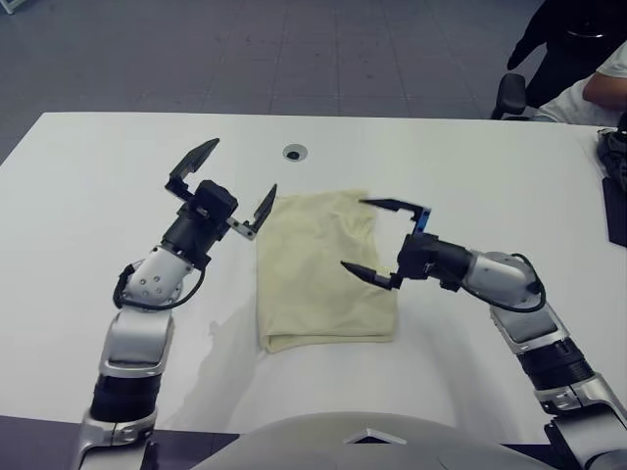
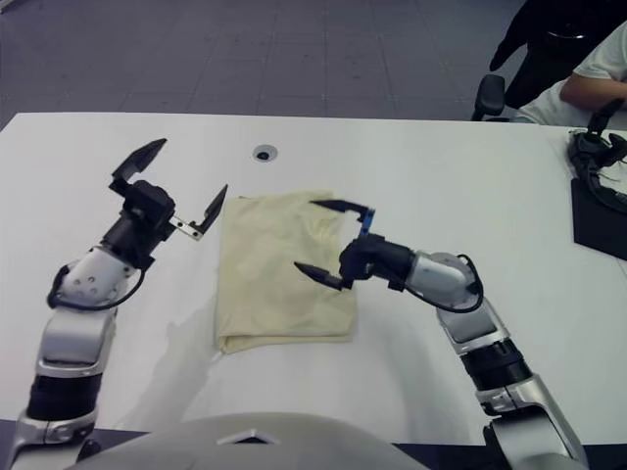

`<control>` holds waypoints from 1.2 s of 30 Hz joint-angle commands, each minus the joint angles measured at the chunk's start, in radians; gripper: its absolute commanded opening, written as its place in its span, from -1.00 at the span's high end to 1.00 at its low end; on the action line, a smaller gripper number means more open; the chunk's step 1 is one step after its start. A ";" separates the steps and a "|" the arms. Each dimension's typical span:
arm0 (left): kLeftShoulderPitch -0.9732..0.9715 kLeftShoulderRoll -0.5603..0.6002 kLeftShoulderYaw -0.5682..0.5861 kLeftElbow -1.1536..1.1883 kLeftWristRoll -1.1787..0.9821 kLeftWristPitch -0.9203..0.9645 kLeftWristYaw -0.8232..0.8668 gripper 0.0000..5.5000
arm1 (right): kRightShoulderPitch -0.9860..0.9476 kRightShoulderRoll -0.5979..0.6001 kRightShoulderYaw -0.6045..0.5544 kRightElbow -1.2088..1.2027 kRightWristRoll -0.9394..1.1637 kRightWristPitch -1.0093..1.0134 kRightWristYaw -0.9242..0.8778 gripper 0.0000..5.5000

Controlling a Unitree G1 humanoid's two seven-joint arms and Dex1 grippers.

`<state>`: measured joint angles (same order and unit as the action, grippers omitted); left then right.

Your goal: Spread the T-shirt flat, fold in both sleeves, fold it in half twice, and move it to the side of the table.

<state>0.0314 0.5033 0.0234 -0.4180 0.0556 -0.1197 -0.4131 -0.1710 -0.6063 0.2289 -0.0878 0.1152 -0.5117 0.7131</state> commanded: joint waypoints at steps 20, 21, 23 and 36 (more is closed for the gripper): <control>0.496 0.333 -0.071 0.032 0.361 -0.385 -0.294 -0.76 | 0.316 -0.297 -0.064 0.073 -0.379 -0.362 0.103 -0.89; 0.474 0.332 -0.085 0.051 0.370 -0.392 -0.286 -0.70 | 0.311 -0.295 -0.055 0.074 -0.395 -0.360 0.099 -0.85; 0.435 0.324 -0.116 0.083 0.391 -0.405 -0.268 -0.57 | 0.301 -0.292 -0.027 0.072 -0.419 -0.353 0.095 -0.73; 0.445 0.384 -0.180 0.065 0.361 -0.415 -0.284 0.30 | 0.271 -0.301 0.088 0.090 -0.426 -0.334 0.093 0.09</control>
<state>0.4582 0.8507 -0.1503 -0.3695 0.3992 -0.5558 -0.6640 0.0879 -0.8970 0.2796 -0.0199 -0.2720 -0.8635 0.7753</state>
